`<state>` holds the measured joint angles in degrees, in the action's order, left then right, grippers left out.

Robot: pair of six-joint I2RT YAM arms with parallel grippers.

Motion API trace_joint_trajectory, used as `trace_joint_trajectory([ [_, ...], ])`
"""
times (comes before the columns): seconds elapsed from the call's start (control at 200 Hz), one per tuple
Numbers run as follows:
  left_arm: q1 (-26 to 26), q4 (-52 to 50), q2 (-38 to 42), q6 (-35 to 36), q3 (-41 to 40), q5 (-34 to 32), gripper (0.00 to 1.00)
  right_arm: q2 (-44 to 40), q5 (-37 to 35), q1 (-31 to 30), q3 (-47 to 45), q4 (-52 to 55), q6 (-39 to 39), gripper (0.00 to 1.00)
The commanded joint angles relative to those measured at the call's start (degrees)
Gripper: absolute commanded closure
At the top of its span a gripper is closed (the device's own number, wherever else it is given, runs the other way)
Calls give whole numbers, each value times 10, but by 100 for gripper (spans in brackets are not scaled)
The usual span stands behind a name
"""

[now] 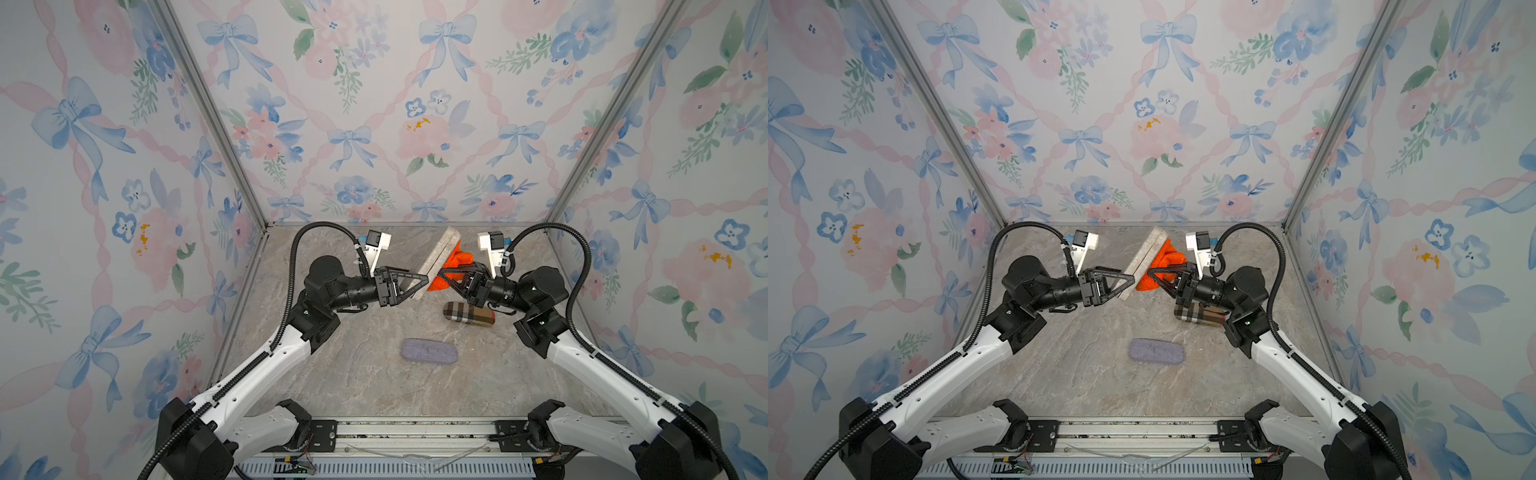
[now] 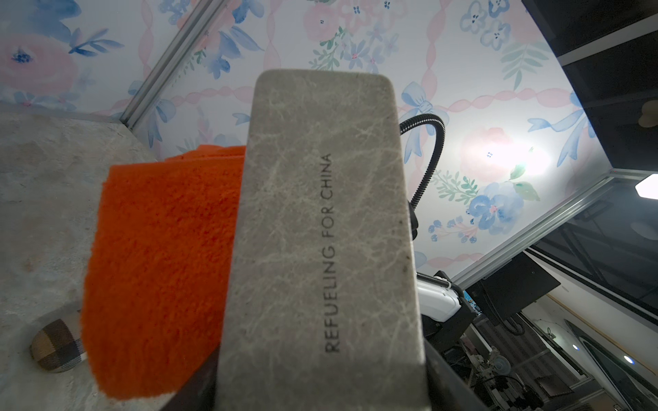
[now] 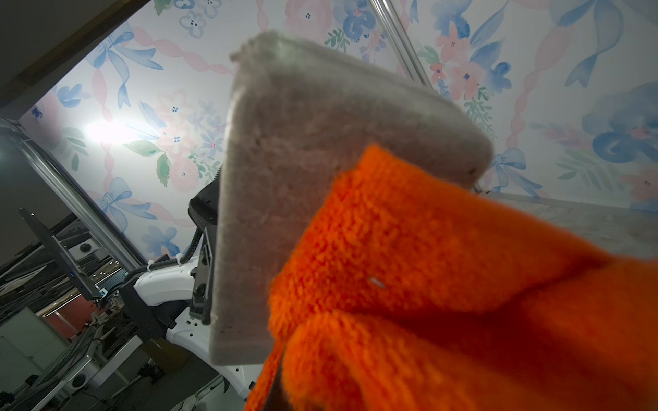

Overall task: Wipe the eyeglass case
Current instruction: Wipe the dirt from the eyeglass case, then place the eyeglass case at the center of the board, then place the cleaning item at the center of the board.

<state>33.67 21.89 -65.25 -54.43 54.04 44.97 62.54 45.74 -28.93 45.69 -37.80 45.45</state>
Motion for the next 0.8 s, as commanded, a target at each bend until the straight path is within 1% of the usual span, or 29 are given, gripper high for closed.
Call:
trace_joint_trajectory([
  [0.0,-4,6,-26,7,12,67,75,-14,25,-6,28,-33,-16,100],
  [0.09,-7,6,-29,3,7,80,75,-16,20,18,63,53,-67,100],
  [0.16,-8,5,-26,0,-5,91,75,-1,23,50,85,80,-84,100],
  [0.245,-8,5,-16,-2,-31,101,75,32,35,100,108,69,-49,100],
  [0.315,-8,17,-3,-6,-71,92,75,58,47,133,121,54,-17,100],
  [0.39,-18,59,6,-28,-113,100,75,74,48,159,132,91,-13,100],
  [0.43,-30,61,13,-22,-115,103,75,79,47,171,137,116,-17,100],
  [0.44,-35,61,14,-20,-129,103,75,80,47,174,139,124,-18,100],
  [0.465,-45,54,19,-10,-134,101,75,82,47,181,145,146,-24,100],
  [0.515,-63,2,20,41,-124,96,75,88,50,198,166,212,-45,100],
  [0.53,-68,-26,19,65,-102,94,75,89,49,201,175,237,-54,100],
  [0.57,-76,-123,9,148,-63,78,75,91,42,210,203,315,-90,100],
  [0.625,-75,-259,-14,275,1,35,75,97,20,218,252,443,-166,100],
  [0.665,-75,-325,-38,346,40,9,75,106,3,223,291,533,-213,100],
  [0.715,-76,-364,-63,409,70,-12,75,123,-30,230,341,628,-259,100],
  [0.795,-75,-373,-91,502,87,-18,75,149,-69,241,403,754,-311,100],
])
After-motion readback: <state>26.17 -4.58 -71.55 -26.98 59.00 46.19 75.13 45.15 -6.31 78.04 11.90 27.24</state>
